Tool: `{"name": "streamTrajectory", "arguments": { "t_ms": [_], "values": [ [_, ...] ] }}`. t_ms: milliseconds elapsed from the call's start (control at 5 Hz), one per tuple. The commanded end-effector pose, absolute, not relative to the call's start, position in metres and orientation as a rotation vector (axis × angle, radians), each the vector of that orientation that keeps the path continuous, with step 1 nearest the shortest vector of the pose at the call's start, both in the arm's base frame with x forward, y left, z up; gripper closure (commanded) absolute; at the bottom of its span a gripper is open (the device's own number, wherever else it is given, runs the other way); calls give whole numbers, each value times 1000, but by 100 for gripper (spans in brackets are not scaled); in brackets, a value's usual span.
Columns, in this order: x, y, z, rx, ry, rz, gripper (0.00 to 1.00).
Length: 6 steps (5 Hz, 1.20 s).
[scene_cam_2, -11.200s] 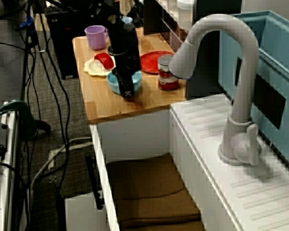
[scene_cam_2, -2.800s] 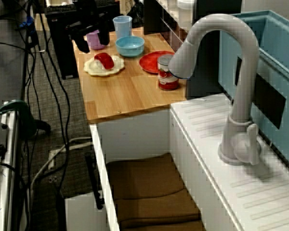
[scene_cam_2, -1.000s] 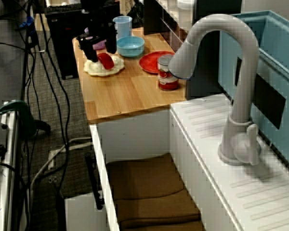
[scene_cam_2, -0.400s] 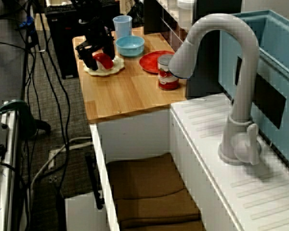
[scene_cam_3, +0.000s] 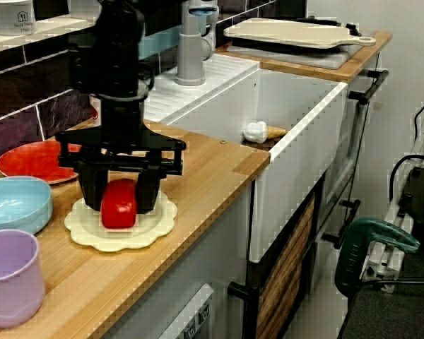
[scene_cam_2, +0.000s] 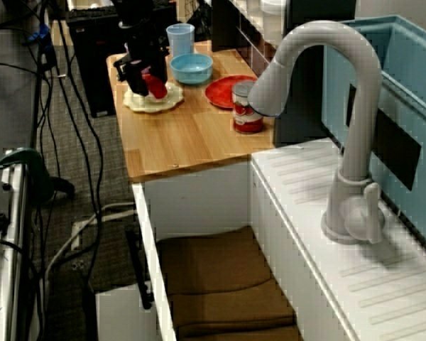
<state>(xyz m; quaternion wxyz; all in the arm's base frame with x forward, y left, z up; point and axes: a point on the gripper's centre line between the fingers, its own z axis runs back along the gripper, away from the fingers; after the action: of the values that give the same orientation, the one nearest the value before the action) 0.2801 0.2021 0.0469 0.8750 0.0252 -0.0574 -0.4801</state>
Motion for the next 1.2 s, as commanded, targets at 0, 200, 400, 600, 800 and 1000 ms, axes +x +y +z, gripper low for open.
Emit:
{"name": "streamTrajectory", "arguments": {
  "t_ms": [0, 200, 400, 600, 800, 1000],
  "values": [
    [292, 199, 86, 79, -152, -969, 100],
    [297, 188, 107, 49, -174, -961, 100],
    [305, 174, 111, 57, -174, -906, 100],
    [317, 155, 108, 70, -167, -840, 100],
    [328, 140, 106, 105, -180, -760, 100],
    [340, 135, 101, 140, -199, -703, 100]
  ]
}}
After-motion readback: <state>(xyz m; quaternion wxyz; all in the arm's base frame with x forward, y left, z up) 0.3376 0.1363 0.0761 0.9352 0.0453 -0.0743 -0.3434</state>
